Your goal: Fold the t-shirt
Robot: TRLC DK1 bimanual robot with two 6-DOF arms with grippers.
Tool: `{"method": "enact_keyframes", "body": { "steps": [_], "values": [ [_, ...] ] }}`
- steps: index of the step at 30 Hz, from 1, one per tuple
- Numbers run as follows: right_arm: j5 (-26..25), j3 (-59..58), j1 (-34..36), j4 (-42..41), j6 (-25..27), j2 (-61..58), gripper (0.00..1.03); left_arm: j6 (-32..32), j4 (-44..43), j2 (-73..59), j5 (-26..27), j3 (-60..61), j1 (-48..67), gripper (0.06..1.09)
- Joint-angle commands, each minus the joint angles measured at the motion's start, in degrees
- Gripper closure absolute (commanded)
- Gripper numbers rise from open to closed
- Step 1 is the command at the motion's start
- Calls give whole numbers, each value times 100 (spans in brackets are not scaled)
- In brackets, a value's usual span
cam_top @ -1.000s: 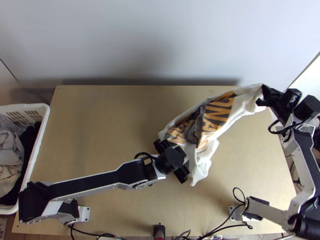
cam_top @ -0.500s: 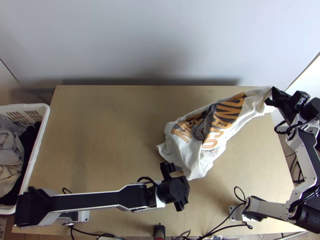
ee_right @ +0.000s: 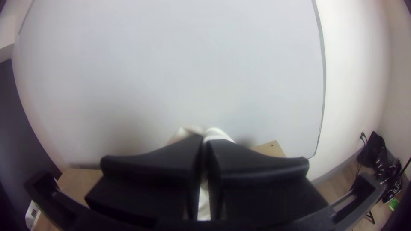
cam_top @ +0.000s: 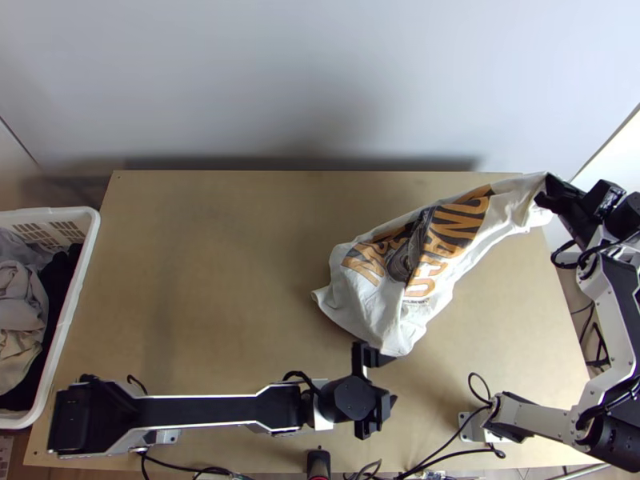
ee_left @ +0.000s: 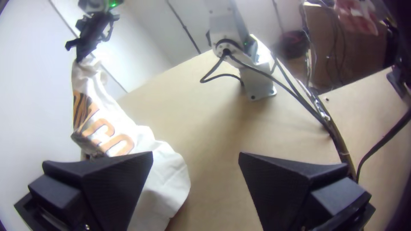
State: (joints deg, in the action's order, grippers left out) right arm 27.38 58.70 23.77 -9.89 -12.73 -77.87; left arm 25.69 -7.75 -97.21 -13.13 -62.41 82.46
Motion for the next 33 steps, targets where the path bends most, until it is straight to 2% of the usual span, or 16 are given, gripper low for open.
{"method": "enact_keyframes", "body": {
  "steps": [1,6,11,18,25,33],
  "values": [
    [-4,283,102,418,-230,70,100,1289,-992,-483,398,142,43,11],
    [92,590,198,752,-344,105,100,2203,-1589,-949,223,150,25,11],
    [198,713,207,971,-414,228,100,3539,-1704,-1037,-577,124,7,15],
    [277,722,163,980,-634,281,100,4778,-1721,-800,-1772,124,-45,14],
    [268,1074,-30,989,-959,228,100,4910,-1800,-835,-1799,379,-45,14],
    [286,1206,128,1174,-933,263,100,4840,-2222,-1424,-1790,291,-28,14]
  ]
}}
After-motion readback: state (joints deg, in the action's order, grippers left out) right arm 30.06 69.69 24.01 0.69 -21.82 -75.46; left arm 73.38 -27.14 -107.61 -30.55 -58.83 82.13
